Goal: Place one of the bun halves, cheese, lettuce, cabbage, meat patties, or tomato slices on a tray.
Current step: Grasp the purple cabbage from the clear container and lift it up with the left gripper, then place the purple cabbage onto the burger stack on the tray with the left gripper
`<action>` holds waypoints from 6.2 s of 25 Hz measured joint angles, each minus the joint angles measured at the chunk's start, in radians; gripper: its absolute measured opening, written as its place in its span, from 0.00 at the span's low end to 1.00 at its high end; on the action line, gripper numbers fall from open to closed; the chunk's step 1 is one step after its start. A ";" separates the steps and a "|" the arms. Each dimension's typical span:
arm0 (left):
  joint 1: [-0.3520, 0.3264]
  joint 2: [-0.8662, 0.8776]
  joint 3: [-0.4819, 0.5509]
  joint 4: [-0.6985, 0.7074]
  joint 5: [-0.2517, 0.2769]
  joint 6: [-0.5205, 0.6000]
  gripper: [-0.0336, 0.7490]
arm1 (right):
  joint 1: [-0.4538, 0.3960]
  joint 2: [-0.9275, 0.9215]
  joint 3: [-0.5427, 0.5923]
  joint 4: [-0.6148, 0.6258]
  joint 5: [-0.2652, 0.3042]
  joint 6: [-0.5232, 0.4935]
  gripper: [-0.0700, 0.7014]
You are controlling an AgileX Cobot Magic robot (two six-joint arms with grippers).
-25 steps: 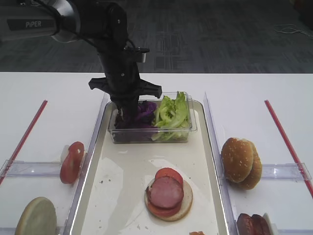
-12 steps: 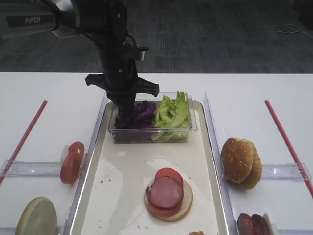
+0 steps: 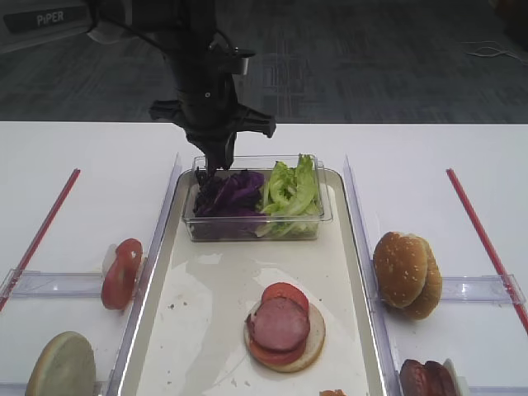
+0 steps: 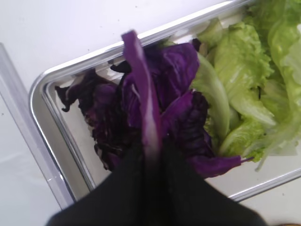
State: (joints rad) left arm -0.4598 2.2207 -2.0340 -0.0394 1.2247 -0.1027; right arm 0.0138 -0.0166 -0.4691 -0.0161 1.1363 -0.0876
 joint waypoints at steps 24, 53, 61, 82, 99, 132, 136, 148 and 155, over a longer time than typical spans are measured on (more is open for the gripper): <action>-0.150 -0.098 0.026 -0.042 0.010 -0.002 0.08 | 0.000 0.000 0.000 0.000 0.000 0.002 0.52; -0.338 -0.341 0.468 -0.045 0.007 -0.008 0.08 | 0.000 0.000 0.000 0.000 0.000 0.004 0.52; -0.387 -0.341 0.542 -0.042 -0.003 -0.019 0.08 | 0.000 0.000 0.000 0.000 0.000 0.004 0.52; -0.399 -0.343 0.621 -0.067 -0.200 -0.024 0.08 | 0.000 0.000 0.000 0.000 0.000 0.004 0.52; -0.399 -0.287 0.622 -0.062 -0.227 -0.006 0.08 | 0.000 0.000 0.000 0.000 0.000 0.004 0.52; -0.397 -0.276 0.622 -0.064 -0.212 -0.005 0.29 | 0.000 0.000 0.000 0.000 0.000 0.000 0.52; -0.397 -0.276 0.622 -0.064 -0.210 -0.005 0.32 | 0.000 0.000 0.000 0.000 0.000 0.000 0.52; -0.397 -0.276 0.622 -0.049 -0.210 -0.017 0.48 | 0.000 0.000 0.000 0.000 0.000 0.000 0.52; -0.397 -0.276 0.613 -0.043 -0.196 -0.023 0.55 | 0.000 0.000 0.000 0.000 0.000 0.000 0.52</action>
State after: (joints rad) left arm -0.8570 1.9452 -1.4212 -0.0820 1.0290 -0.1257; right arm 0.0138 -0.0166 -0.4691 -0.0161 1.1363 -0.0878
